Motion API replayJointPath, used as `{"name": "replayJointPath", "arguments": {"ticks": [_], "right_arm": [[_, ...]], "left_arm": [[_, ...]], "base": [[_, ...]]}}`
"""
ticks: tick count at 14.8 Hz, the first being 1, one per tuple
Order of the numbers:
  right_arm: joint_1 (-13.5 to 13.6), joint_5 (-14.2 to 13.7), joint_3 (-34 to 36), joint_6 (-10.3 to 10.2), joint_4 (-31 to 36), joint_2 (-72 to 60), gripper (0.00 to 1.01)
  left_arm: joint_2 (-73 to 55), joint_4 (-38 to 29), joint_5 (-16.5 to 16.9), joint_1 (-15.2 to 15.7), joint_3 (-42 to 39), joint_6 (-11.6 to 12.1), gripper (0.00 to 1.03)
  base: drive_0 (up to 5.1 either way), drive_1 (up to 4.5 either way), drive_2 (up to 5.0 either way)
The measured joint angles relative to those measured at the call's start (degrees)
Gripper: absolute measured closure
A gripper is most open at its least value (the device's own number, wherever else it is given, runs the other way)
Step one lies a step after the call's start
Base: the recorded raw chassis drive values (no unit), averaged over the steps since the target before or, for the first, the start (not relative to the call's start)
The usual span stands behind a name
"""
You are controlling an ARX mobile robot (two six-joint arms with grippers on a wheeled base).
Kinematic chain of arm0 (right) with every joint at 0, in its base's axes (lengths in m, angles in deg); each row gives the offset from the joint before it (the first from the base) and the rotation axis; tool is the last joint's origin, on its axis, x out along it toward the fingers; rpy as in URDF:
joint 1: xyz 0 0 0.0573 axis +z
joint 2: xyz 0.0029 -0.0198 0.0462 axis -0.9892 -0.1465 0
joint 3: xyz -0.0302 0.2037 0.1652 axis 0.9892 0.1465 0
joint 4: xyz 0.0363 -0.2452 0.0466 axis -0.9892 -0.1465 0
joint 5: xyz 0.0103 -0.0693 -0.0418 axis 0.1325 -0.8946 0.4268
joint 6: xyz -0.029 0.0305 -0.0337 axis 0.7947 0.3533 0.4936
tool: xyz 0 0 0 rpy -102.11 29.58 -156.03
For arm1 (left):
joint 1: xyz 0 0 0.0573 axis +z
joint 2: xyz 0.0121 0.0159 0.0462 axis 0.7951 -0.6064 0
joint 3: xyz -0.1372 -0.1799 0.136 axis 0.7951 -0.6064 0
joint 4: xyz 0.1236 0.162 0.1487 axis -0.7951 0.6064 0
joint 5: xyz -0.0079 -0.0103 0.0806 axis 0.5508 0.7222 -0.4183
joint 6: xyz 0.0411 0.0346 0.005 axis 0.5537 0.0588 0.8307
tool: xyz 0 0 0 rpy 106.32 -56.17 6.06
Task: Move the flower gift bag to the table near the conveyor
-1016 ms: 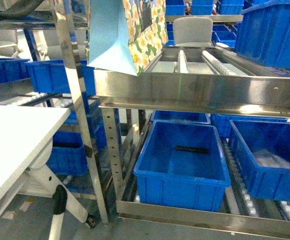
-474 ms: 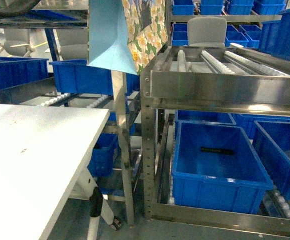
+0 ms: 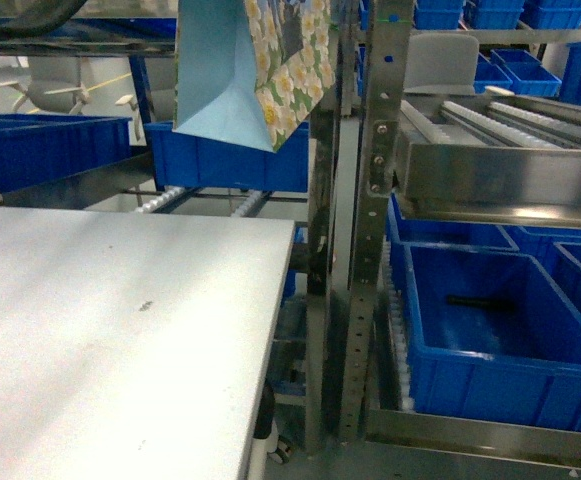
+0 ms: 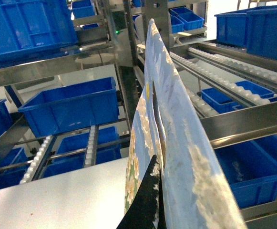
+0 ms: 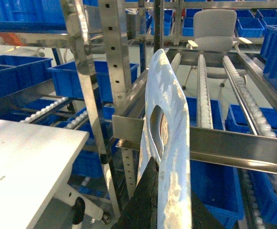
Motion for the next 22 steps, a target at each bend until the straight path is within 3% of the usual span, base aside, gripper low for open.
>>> {"name": "replayJointPath", "arguments": {"ticks": [22], "right_arm": [[0.0,0.0,0.0,0.0,0.0,-0.2,0.99]], "left_arm": [[0.0,-0.1,0.0,0.0,0.0,0.0,1.01]], "base": [[-5.0,2.59,2.2]]}}
